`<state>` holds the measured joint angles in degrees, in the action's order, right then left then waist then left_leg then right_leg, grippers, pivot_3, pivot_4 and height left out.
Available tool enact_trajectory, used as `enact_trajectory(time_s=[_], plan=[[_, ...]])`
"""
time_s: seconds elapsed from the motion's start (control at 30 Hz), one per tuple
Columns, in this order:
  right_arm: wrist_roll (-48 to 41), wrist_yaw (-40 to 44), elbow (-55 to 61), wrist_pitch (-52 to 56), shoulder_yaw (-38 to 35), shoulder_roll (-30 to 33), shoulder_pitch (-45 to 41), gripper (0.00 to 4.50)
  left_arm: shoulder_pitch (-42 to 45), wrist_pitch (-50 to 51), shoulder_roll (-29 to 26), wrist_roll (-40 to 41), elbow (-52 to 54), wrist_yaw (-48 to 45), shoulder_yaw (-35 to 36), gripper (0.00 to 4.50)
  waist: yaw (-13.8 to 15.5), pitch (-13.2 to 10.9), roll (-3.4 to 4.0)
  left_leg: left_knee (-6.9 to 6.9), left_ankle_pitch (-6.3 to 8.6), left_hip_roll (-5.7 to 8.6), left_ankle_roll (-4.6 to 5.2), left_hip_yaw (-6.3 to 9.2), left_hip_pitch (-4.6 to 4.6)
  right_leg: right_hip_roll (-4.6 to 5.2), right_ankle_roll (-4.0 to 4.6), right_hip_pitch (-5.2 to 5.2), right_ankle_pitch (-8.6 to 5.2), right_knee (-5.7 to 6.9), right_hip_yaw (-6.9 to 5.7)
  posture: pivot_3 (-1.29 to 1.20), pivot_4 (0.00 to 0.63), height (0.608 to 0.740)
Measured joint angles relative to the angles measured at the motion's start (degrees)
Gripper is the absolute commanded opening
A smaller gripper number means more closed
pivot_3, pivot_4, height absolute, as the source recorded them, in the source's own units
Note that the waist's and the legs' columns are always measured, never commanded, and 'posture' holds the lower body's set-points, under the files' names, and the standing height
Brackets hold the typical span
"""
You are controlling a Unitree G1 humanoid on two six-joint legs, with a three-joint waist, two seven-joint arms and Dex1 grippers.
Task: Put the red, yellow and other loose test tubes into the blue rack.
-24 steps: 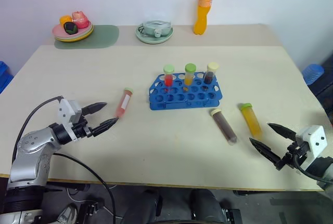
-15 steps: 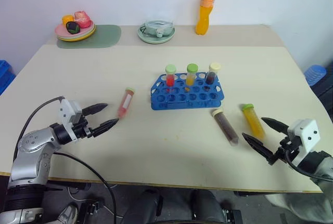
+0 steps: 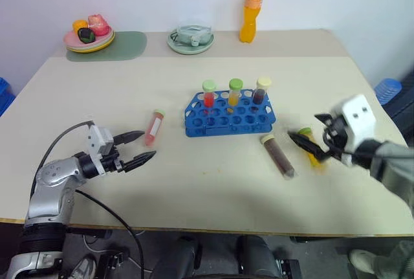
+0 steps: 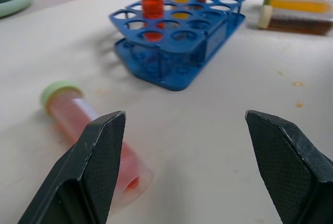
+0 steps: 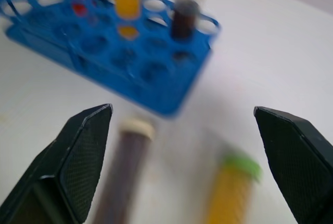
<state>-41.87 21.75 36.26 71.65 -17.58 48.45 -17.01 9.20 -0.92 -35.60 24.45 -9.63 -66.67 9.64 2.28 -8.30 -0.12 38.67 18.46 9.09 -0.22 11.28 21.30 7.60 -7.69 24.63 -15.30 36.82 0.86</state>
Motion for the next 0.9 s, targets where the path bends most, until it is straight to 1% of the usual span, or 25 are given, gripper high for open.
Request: enact_trajectory(time_s=[0.13,0.23,0.4,0.57,0.7,0.83,0.9], plan=[[-0.5,-3.6,-3.7,13.7,5.9,-2.8,-6.8,4.5,0.3,-0.2,0.1,-0.2,-0.9,-0.7,-0.5,3.75,0.0,0.0,-0.01,0.1,0.12,0.1,0.21,-0.08,0.13,0.07,0.0,-0.01,0.02,-0.2,0.02,0.0,0.15,0.74],[-0.5,-3.8,-6.0,19.4,9.8,-3.1,-8.3,4.5,0.7,-0.8,0.1,-0.3,-0.9,-1.0,-1.5,3.75,-0.1,0.0,-0.01,0.15,0.15,0.11,0.27,-0.14,0.14,0.06,-0.11,-0.06,0.08,-0.33,0.02,0.0,0.15,0.74],[0.0,-5.1,-12.8,20.5,13.7,-2.5,-10.3,4.5,0.4,-0.9,0.3,-0.5,0.3,-0.6,-2.2,3.75,-0.2,0.0,-0.01,0.17,0.15,0.09,0.27,-0.22,0.12,0.05,-0.27,-0.07,0.18,-0.4,0.03,0.0,0.15,0.74],[-0.4,-7.2,-18.5,20.5,15.4,-3.6,-14.4,4.5,-1.2,-0.9,0.6,-0.5,2.2,0.1,-2.2,3.75,-0.5,0.0,0.0,0.15,0.15,0.07,0.27,-0.24,0.11,0.03,-0.28,-0.06,0.18,-0.4,0.04,0.0,0.15,0.74],[-1.8,-9.3,-21.5,20.5,18.4,-5.0,-16.6,4.5,-2.4,-0.8,0.8,-0.5,3.3,0.7,-2.3,3.75,-0.5,0.0,0.01,0.16,0.15,0.08,0.27,-0.24,0.12,0.04,-0.28,-0.06,0.19,-0.41,0.04,0.0,0.15,0.74],[-2.4,-10.7,-22.6,20.5,21.4,-4.9,-18.1,4.5,-2.9,-0.6,0.9,-0.5,4.3,1.0,-2.3,3.75,-0.3,0.0,-0.01,0.17,0.15,0.07,0.27,-0.24,0.11,0.03,-0.28,-0.08,0.19,-0.43,0.04,0.0,0.15,0.74],[-2.4,-11.3,-22.4,20.5,22.3,-4.8,-18.3,3.94,-3.0,-0.5,0.9,-0.5,4.4,1.3,-2.3,3.82,-0.4,0.0,-0.02,0.16,0.15,0.06,0.27,-0.24,0.1,0.02,-0.28,-0.08,0.19,-0.43,0.04,0.0,0.15,0.74]])
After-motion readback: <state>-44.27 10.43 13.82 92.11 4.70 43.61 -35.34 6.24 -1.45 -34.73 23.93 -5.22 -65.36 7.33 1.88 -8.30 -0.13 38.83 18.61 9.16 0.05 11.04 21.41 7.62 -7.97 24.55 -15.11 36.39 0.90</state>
